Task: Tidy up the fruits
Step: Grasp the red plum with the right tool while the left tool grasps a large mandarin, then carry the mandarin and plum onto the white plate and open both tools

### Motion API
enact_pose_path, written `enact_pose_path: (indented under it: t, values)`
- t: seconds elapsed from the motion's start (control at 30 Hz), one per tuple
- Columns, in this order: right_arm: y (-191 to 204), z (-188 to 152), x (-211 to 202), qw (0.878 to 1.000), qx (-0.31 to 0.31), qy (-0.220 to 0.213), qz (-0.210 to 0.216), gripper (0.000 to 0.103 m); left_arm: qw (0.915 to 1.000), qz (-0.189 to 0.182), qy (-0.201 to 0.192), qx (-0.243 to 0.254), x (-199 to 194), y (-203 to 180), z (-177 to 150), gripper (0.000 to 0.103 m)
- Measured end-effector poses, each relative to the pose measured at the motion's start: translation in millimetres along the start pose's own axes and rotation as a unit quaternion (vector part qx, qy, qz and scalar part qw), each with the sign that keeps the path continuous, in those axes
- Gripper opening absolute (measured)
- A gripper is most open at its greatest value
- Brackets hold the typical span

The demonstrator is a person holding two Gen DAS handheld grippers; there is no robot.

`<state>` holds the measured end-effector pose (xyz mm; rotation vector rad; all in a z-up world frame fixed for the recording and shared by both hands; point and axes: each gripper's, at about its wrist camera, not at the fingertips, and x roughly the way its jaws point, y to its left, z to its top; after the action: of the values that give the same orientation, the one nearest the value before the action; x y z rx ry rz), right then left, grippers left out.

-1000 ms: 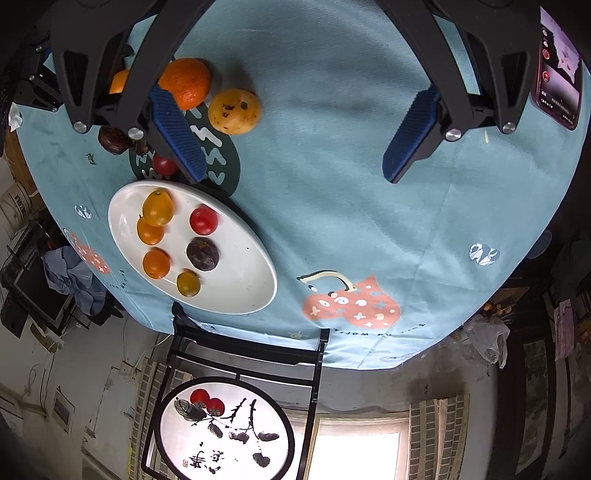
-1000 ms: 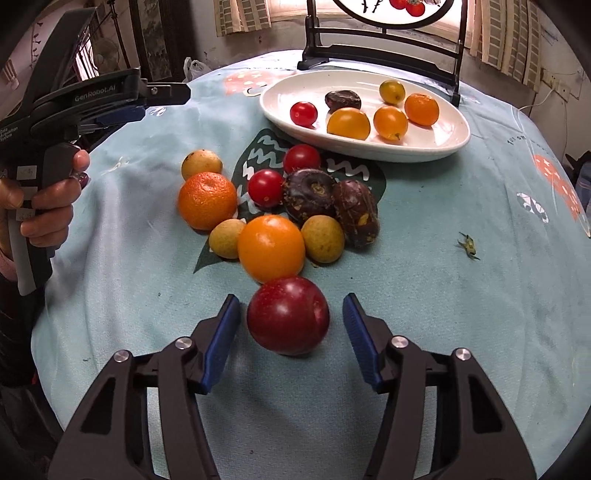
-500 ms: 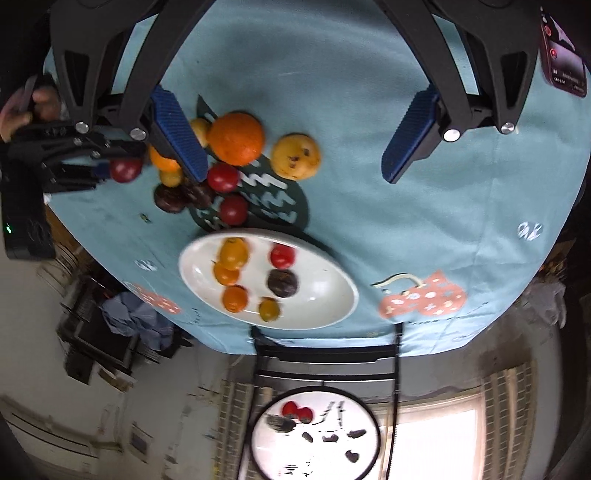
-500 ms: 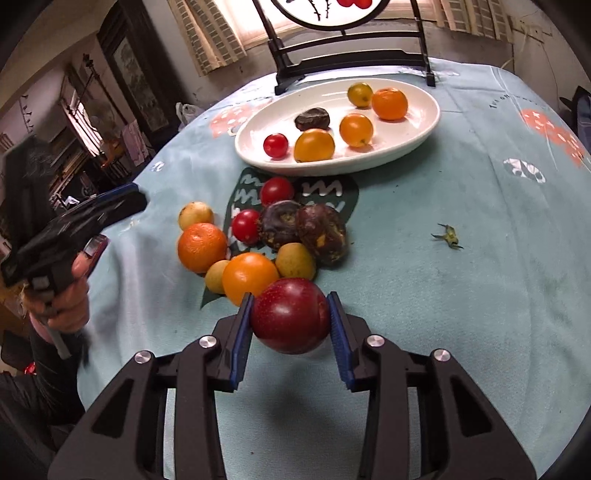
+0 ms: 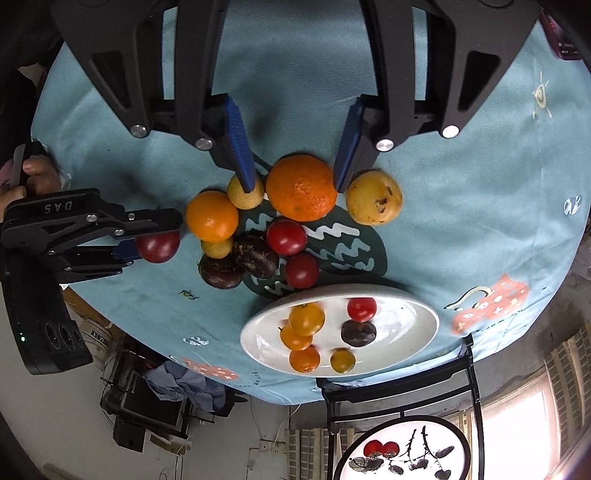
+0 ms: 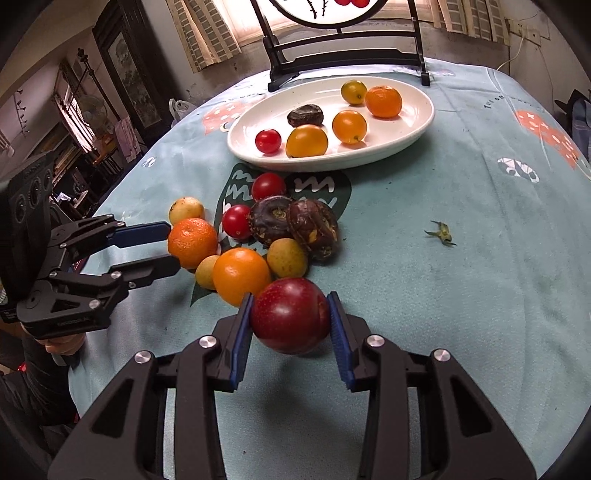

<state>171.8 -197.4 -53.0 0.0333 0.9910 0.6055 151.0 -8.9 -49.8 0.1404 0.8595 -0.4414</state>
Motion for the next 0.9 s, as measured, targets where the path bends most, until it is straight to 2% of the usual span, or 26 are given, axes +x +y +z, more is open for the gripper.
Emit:
enact_pose_path:
  t: [0.2, 0.67, 0.73, 0.83, 0.9]
  values:
    - [-0.4, 0.4, -4.6, 1.0, 0.0, -0.009, -0.001, 0.04, 0.9998, 0.012, 0.015, 0.0, 12.4, 0.5, 1.5, 0.045]
    - [-1.1, 1.3, -6.8, 1.0, 0.004, -0.017, 0.009, 0.04, 0.9999, 0.016, 0.004, 0.001, 14.1, -0.6, 6.5, 0.043]
    - [-1.5, 1.8, -8.3, 1.0, 0.004, -0.023, 0.016, 0.04, 0.9998, 0.021, -0.006, -0.003, 10.0, 1.1, 7.6, 0.043]
    - [0.3, 3.8, -13.0, 0.999, -0.001, -0.039, 0.027, 0.04, 0.9995, 0.008, -0.025, -0.019, -0.7, 7.0, 10.0, 0.043]
    - [3.9, 6.0, -16.3, 0.998, -0.01, -0.055, 0.021, 0.04, 0.9987, -0.004, -0.038, -0.034, -7.4, 11.8, 12.2, 0.043]
